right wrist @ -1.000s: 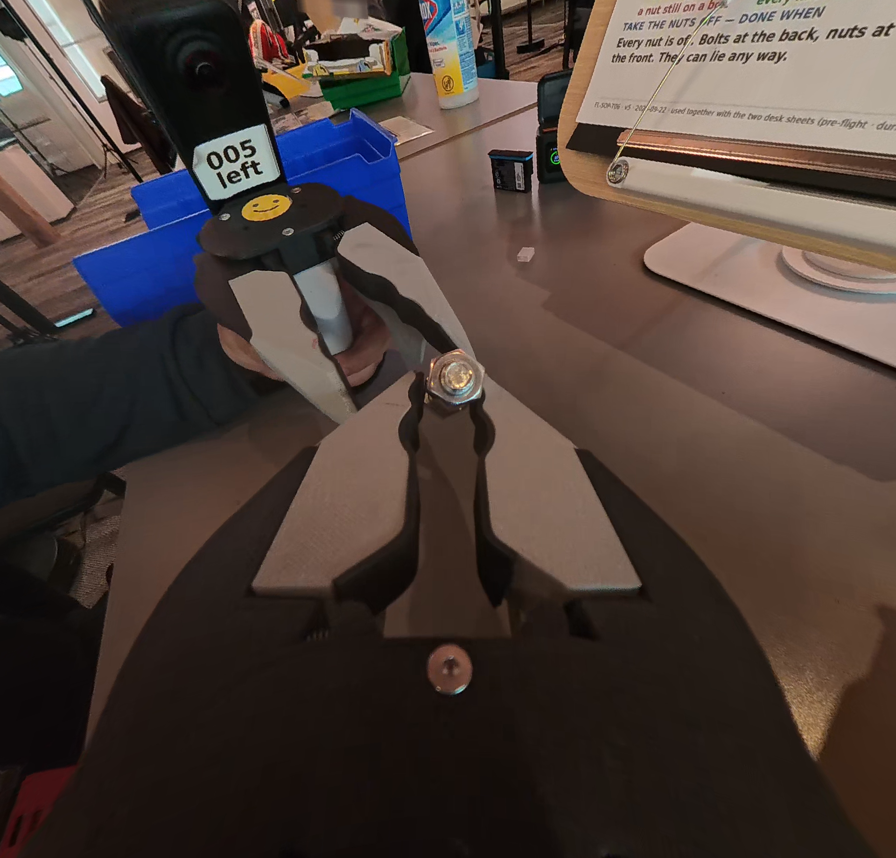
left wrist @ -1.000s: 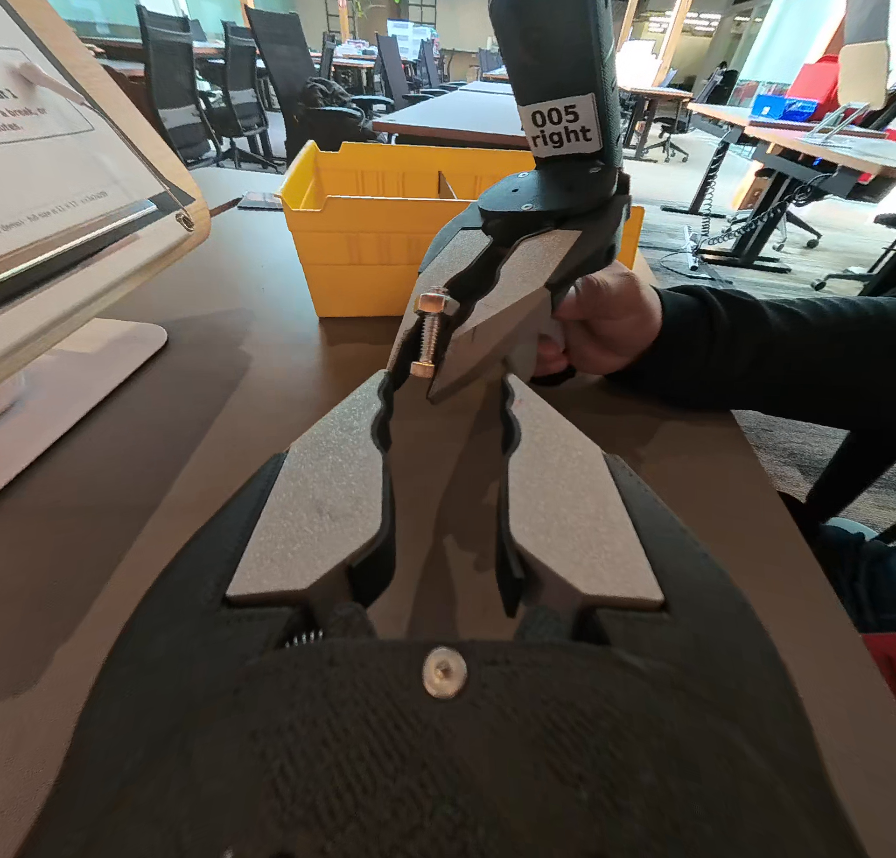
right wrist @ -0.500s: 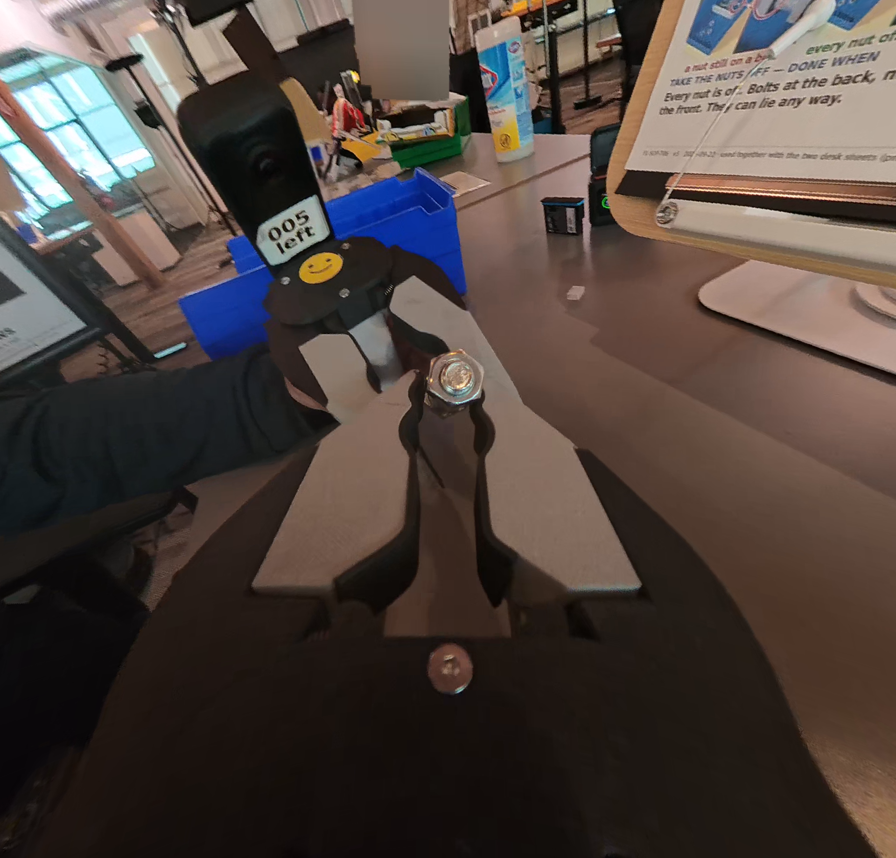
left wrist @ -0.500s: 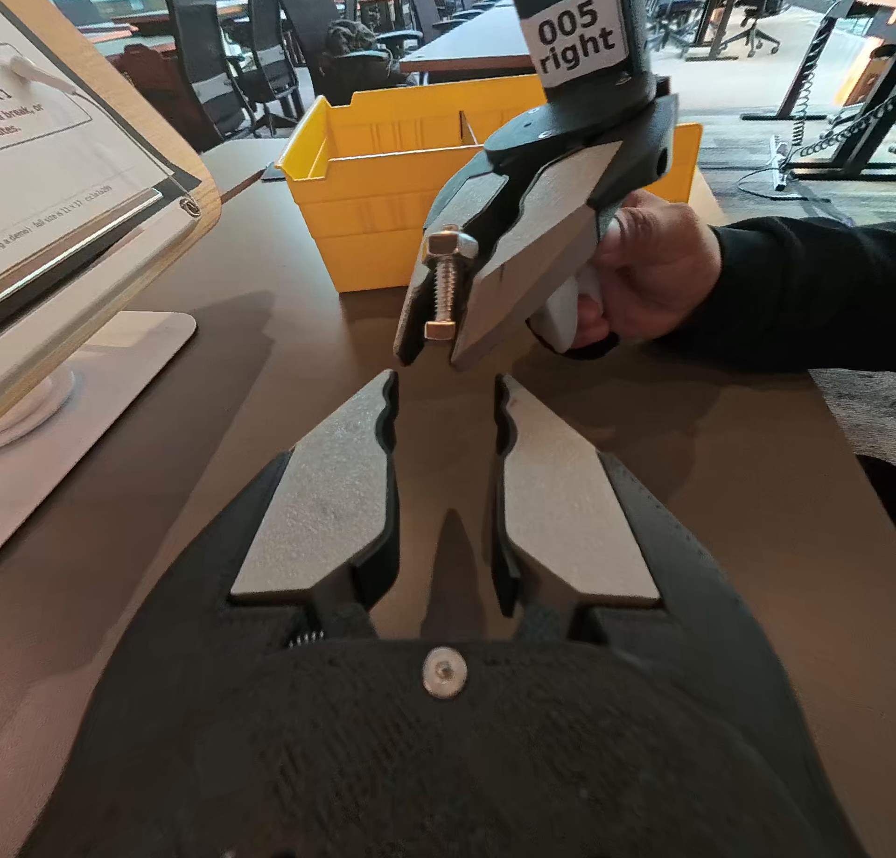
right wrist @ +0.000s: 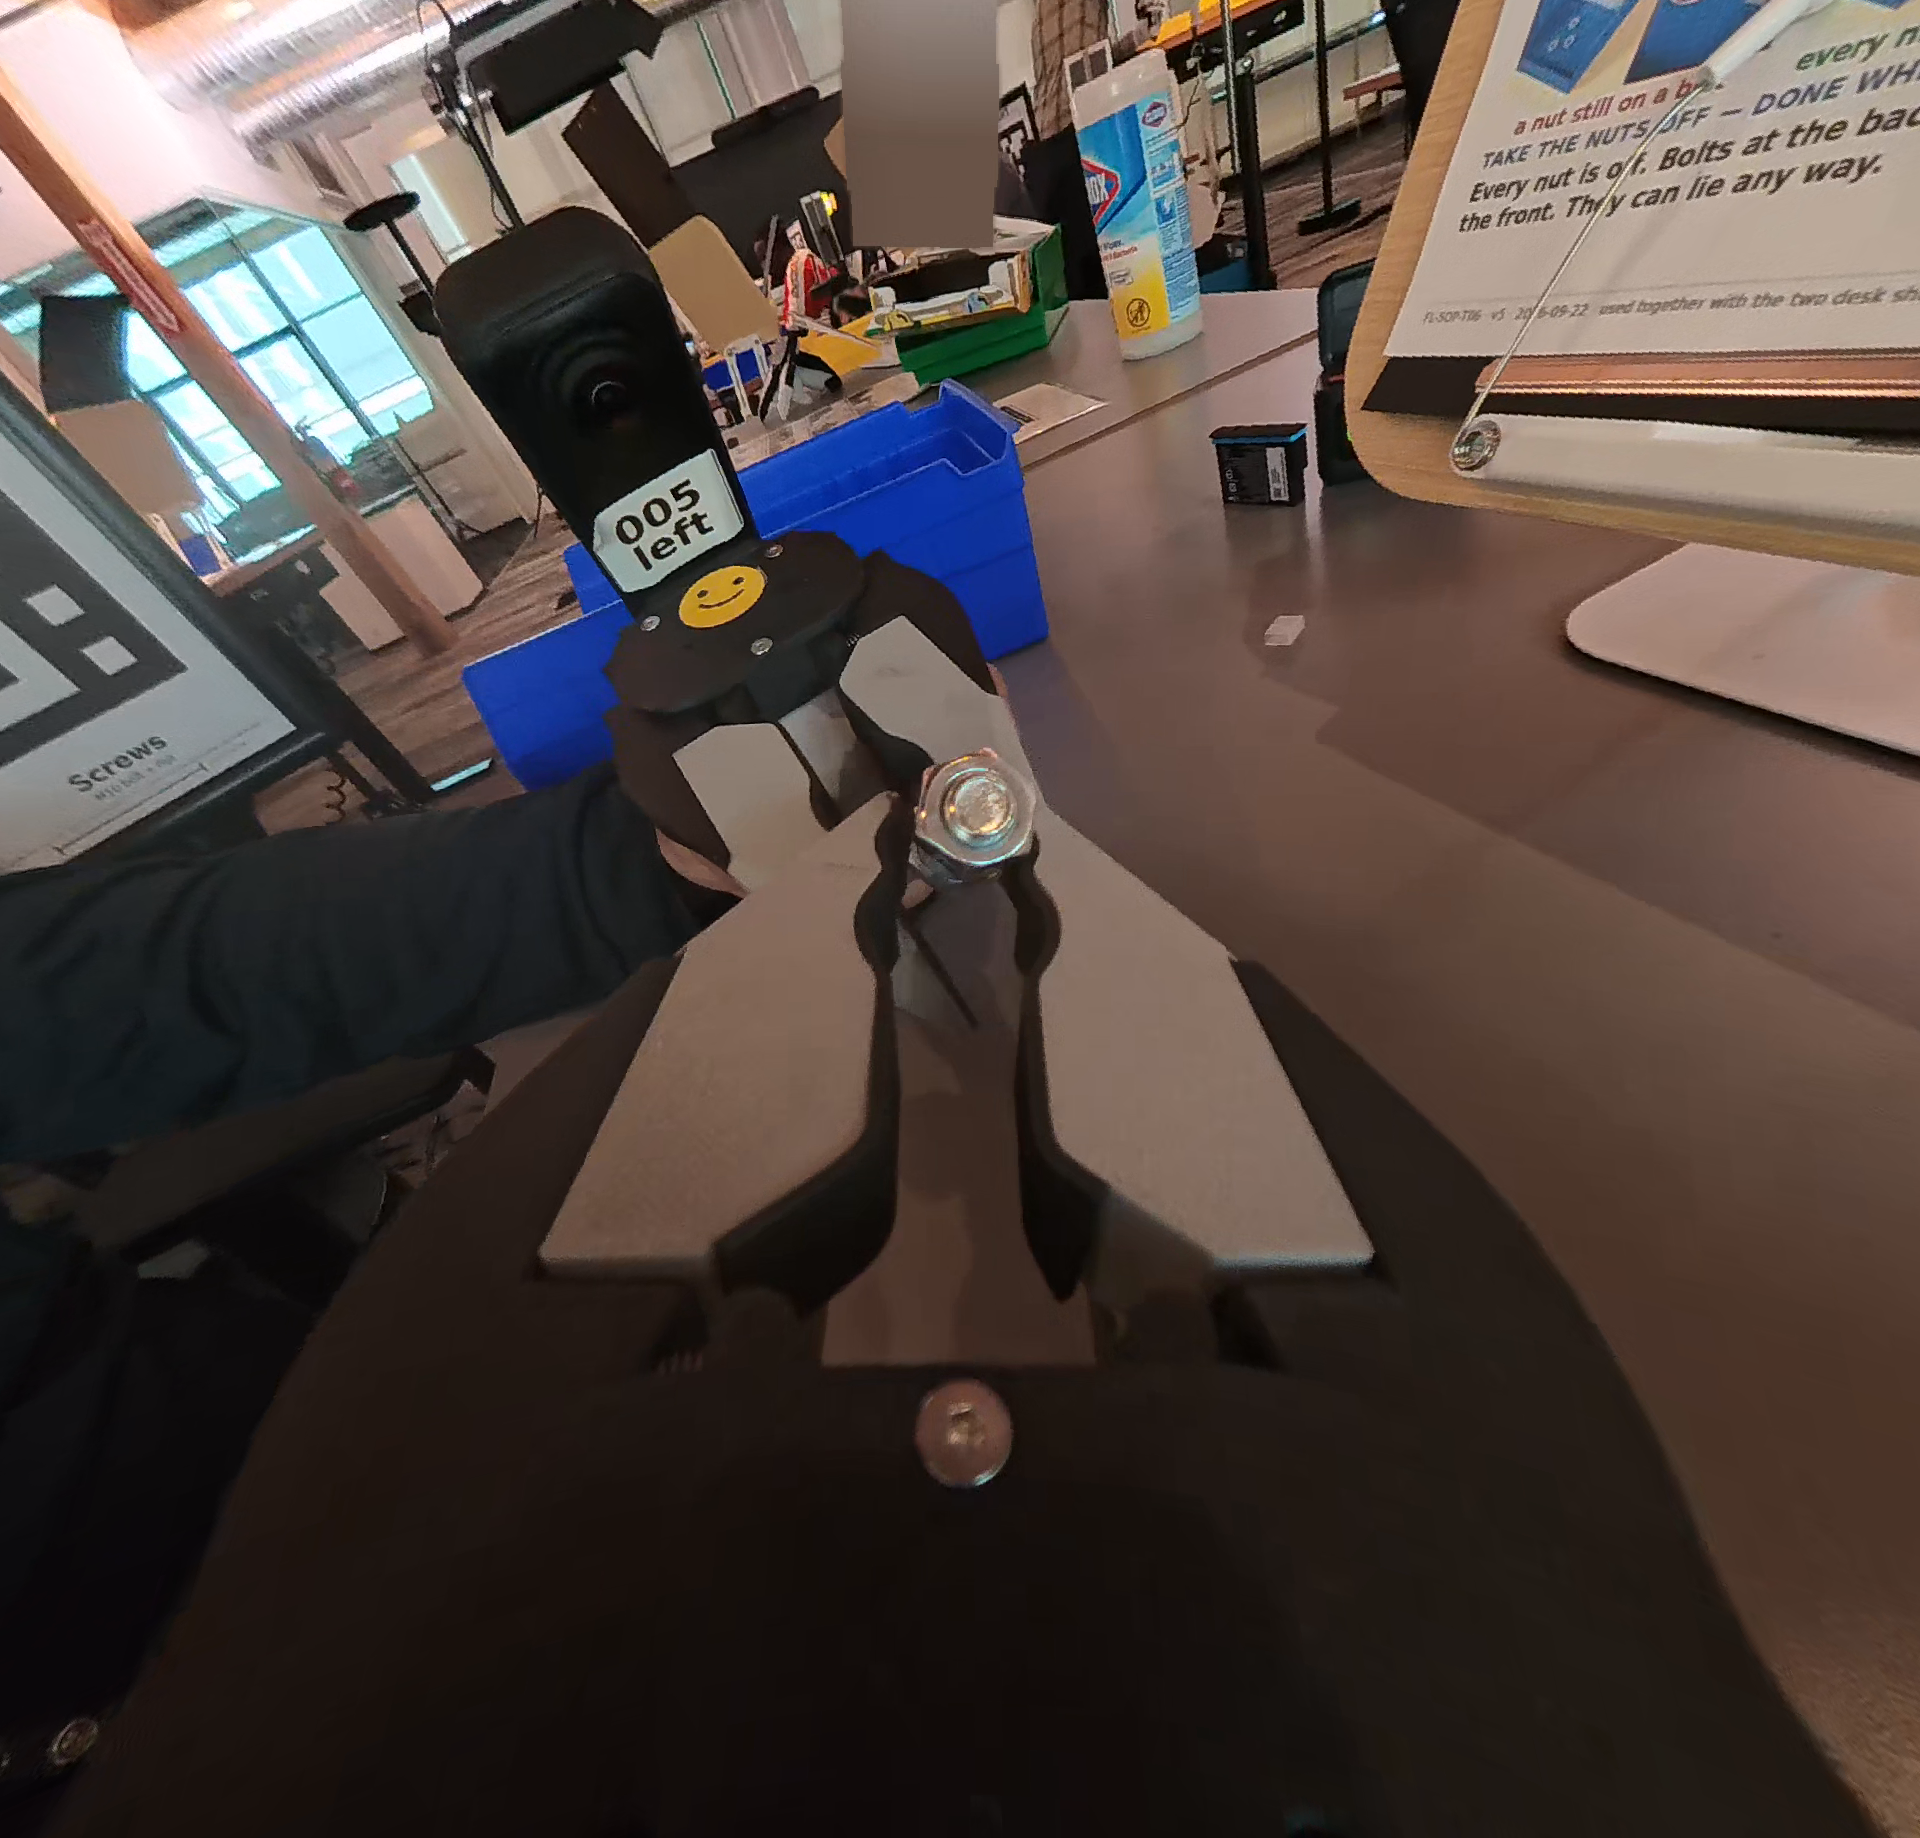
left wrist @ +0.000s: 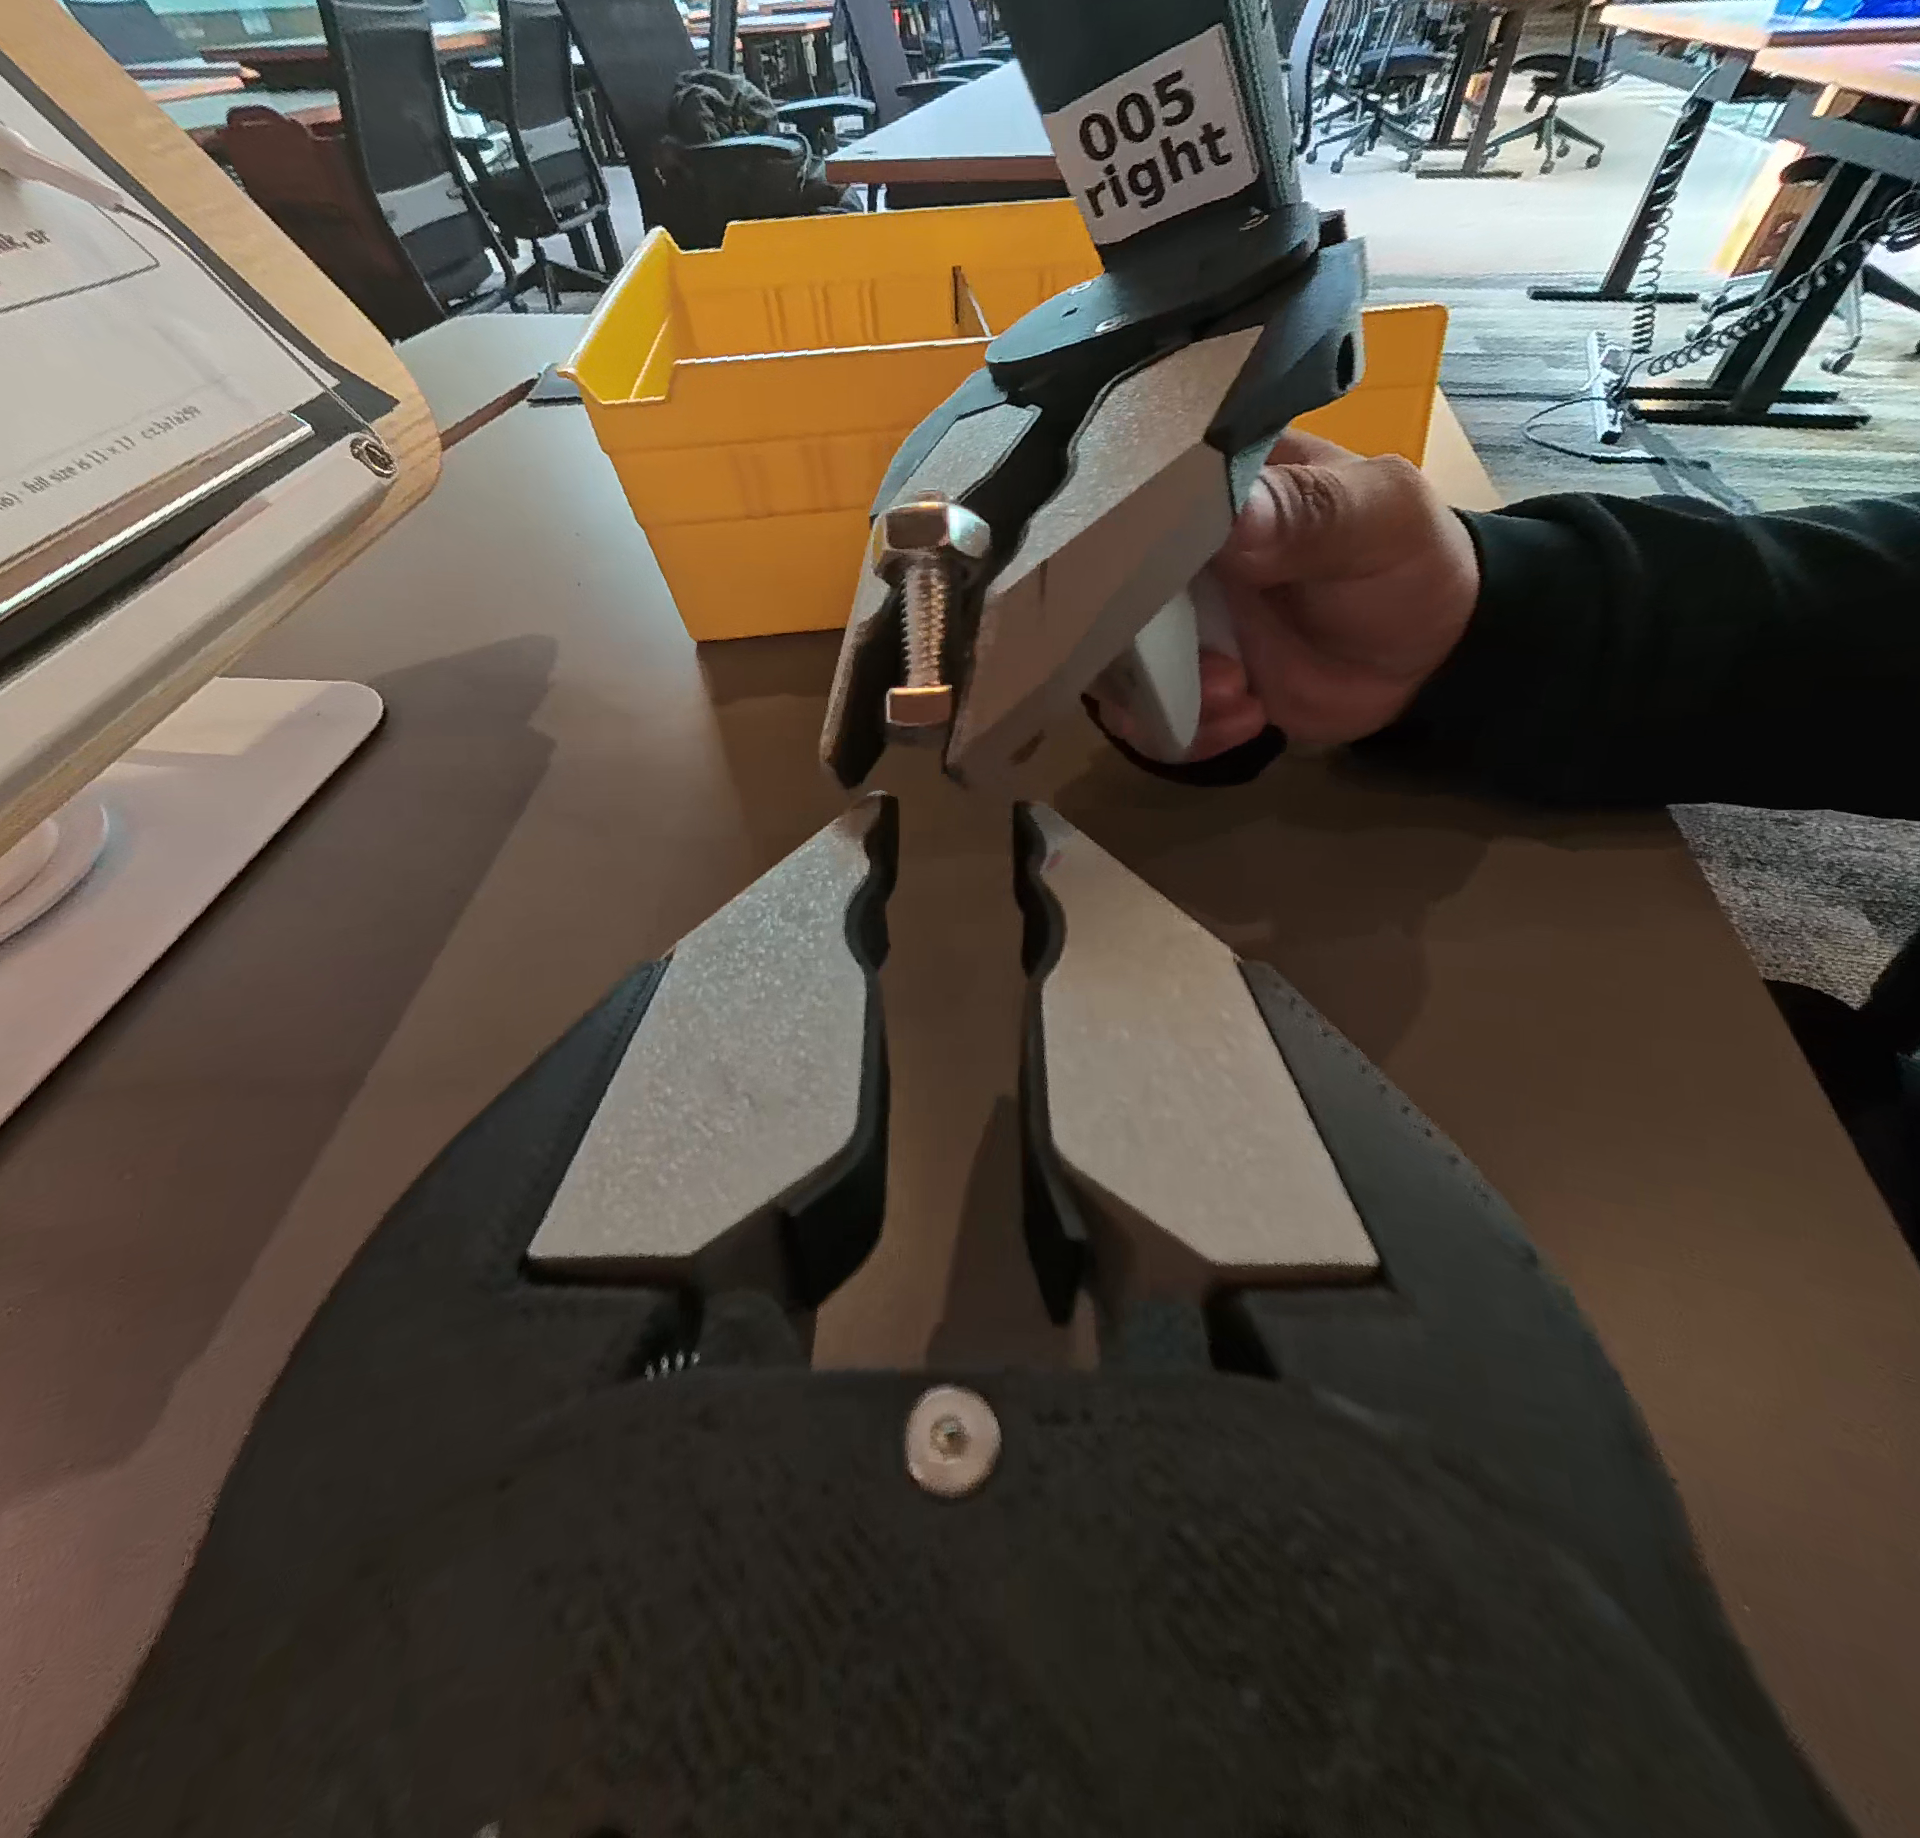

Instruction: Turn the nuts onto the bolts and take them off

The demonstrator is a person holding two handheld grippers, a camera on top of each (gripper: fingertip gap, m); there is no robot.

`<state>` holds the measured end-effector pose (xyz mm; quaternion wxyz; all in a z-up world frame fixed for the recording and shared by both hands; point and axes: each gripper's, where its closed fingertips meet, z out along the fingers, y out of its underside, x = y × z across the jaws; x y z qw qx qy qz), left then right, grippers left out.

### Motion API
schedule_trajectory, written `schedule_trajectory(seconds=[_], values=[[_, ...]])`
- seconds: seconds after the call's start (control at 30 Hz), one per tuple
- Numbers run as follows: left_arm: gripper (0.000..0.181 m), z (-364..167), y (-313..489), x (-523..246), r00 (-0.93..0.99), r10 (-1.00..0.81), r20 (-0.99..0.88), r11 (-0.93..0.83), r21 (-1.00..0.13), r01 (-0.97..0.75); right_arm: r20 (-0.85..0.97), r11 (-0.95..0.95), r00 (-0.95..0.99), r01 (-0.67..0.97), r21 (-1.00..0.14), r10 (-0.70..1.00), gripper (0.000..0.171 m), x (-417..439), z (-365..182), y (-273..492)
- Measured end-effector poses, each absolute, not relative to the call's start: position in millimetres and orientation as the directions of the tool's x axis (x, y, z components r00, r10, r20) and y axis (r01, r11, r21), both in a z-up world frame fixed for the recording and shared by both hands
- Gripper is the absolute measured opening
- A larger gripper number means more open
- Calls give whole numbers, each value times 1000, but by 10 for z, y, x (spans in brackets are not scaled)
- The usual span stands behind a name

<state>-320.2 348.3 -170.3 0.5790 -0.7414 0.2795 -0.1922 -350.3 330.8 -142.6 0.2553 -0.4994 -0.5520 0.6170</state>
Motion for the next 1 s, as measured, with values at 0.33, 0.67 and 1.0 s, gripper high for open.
schedule_trajectory(seconds=[0.33, 0.67, 1.0], values=[[22, -1603, 3491, -3198, 777, -629, -25, -131, -982, -137, -383, -318, -368, 226, -921, 847, 15, -3511, -1404, 3350], [27, -1627, 3572, -3259, 828, -508, -238, -67, -947, -313, -550, -494, -389, 244, -835, 739, 15, -3504, -1380, 3441], [27, -1504, 3577, -3252, 835, -423, -352, 26, -926, -377, -565, -467, -392, 322, -824, 727, 15, -3577, -1507, 3302]])
